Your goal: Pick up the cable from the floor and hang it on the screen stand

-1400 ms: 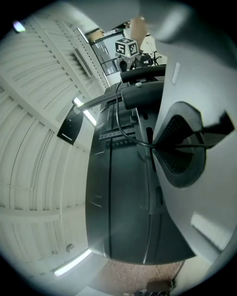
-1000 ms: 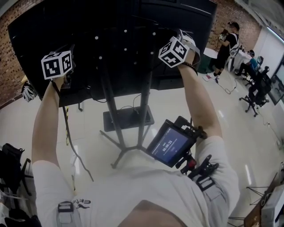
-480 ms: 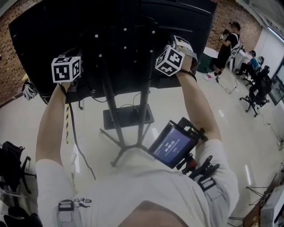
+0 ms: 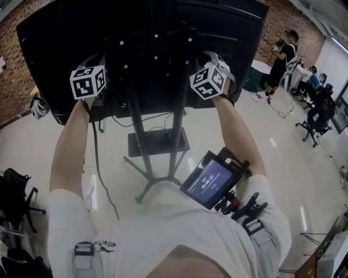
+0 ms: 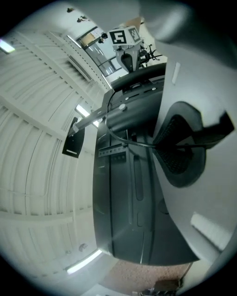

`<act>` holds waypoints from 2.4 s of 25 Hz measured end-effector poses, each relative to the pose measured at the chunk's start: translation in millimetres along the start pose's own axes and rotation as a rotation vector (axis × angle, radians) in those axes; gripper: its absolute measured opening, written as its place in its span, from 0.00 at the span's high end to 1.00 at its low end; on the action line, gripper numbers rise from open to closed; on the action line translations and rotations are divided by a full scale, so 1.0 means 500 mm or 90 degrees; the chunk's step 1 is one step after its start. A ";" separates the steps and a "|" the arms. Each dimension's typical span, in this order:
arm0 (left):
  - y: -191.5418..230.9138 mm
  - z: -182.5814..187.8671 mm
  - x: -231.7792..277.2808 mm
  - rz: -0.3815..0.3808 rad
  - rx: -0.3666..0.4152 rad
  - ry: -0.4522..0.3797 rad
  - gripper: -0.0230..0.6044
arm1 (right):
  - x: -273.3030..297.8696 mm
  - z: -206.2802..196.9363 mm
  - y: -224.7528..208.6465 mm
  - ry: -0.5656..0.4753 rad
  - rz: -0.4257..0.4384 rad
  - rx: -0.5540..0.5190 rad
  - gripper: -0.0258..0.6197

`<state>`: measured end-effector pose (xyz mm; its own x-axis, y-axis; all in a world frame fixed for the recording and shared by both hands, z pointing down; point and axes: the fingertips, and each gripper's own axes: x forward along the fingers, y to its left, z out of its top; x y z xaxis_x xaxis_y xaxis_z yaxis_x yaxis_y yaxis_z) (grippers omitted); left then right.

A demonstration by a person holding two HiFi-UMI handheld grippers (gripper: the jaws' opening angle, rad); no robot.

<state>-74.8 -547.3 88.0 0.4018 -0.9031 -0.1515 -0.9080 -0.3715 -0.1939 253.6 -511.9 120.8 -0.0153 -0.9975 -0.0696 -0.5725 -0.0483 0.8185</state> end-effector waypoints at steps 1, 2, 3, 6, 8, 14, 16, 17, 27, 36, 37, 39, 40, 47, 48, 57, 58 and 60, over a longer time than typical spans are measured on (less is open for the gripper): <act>0.012 0.006 -0.001 0.012 -0.008 -0.003 0.94 | -0.003 -0.002 0.001 -0.003 0.001 0.003 0.90; 0.023 0.011 -0.001 0.019 -0.016 -0.003 0.94 | -0.005 -0.003 0.002 -0.005 0.001 0.003 0.90; 0.030 0.014 0.001 0.023 -0.023 0.001 0.94 | -0.007 -0.005 0.002 -0.006 0.001 0.002 0.90; 0.046 0.022 0.010 0.034 -0.038 0.011 0.94 | -0.009 -0.004 0.002 -0.007 0.002 0.001 0.89; 0.051 0.022 0.015 0.044 -0.044 0.015 0.94 | -0.008 0.000 0.004 -0.010 0.003 0.000 0.89; 0.018 -0.012 0.023 0.047 -0.008 0.039 0.94 | -0.006 0.000 0.017 -0.016 0.006 0.001 0.87; 0.003 -0.023 0.022 0.043 -0.003 0.027 0.94 | -0.004 0.000 0.021 -0.019 0.005 0.011 0.86; -0.005 -0.028 0.021 0.040 -0.004 0.017 0.94 | -0.004 -0.001 0.022 -0.020 0.005 0.018 0.85; -0.043 -0.114 -0.026 0.000 -0.066 -0.035 0.93 | -0.015 -0.037 0.056 -0.032 0.050 0.079 0.78; -0.064 -0.199 -0.110 0.037 -0.085 -0.005 0.89 | -0.053 -0.084 0.116 -0.035 0.103 0.108 0.79; -0.069 -0.211 -0.124 0.042 -0.085 0.001 0.89 | -0.061 -0.090 0.124 -0.035 0.108 0.114 0.79; -0.081 -0.230 -0.150 0.046 -0.084 0.013 0.89 | -0.077 -0.104 0.138 -0.034 0.115 0.128 0.79; -0.087 -0.237 -0.161 0.046 -0.083 0.016 0.89 | -0.084 -0.110 0.142 -0.031 0.116 0.135 0.79; -0.130 -0.252 -0.230 0.039 -0.084 0.000 0.89 | -0.161 -0.115 0.179 -0.030 0.126 0.230 0.82; -0.141 -0.246 -0.241 0.033 -0.087 -0.008 0.89 | -0.176 -0.107 0.179 -0.037 0.127 0.263 0.83; -0.253 -0.232 -0.377 -0.058 -0.143 -0.020 0.94 | -0.342 -0.048 0.230 -0.050 0.149 0.470 0.92; -0.262 -0.236 -0.395 -0.066 -0.147 -0.018 0.94 | -0.364 -0.044 0.243 -0.045 0.150 0.474 0.92; -0.279 -0.248 -0.433 -0.080 -0.157 -0.012 0.95 | -0.410 -0.036 0.271 -0.036 0.152 0.480 0.92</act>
<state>-49.7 -326.4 267.9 0.5129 -0.8434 -0.1601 -0.8516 -0.5234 0.0291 194.0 -314.7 256.3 -0.2379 -0.9712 0.0142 -0.9490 0.2355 0.2098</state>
